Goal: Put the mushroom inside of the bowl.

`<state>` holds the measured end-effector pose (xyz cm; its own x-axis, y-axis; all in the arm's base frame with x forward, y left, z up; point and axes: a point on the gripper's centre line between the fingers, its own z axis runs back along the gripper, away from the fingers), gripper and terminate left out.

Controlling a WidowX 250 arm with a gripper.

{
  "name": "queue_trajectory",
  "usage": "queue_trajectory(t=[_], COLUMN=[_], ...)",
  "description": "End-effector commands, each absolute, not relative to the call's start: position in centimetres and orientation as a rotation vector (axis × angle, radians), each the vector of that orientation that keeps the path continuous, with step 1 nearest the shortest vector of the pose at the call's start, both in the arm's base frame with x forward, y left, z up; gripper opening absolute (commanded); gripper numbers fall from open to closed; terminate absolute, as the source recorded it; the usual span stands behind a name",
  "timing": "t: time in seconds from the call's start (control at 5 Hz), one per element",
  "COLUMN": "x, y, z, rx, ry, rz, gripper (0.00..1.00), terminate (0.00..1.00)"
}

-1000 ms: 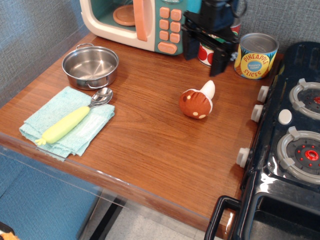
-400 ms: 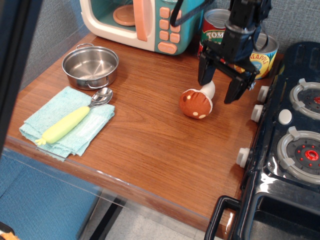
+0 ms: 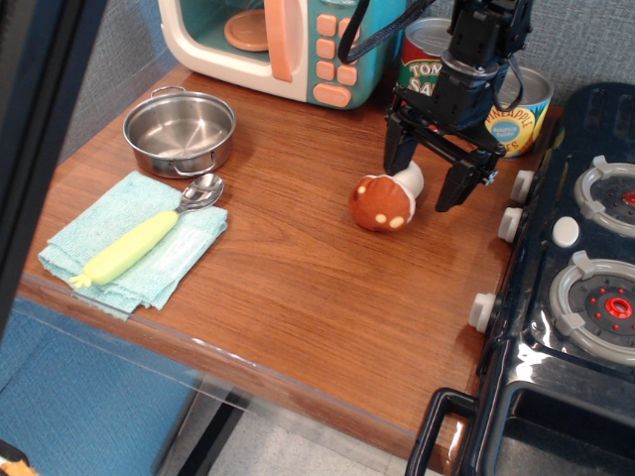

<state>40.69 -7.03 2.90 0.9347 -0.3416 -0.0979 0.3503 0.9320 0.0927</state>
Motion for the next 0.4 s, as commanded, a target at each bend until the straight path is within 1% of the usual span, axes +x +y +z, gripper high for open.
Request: queue_trajectory(t=[0.0, 0.2], x=[40.8, 41.0], y=[-5.8, -4.5], z=[5.1, 7.2], rx=[0.198, 0.264], ry=[0.016, -0.017], rz=[-0.371, -0.437], gripper=[0.00, 0.00], terminate=[0.00, 0.00])
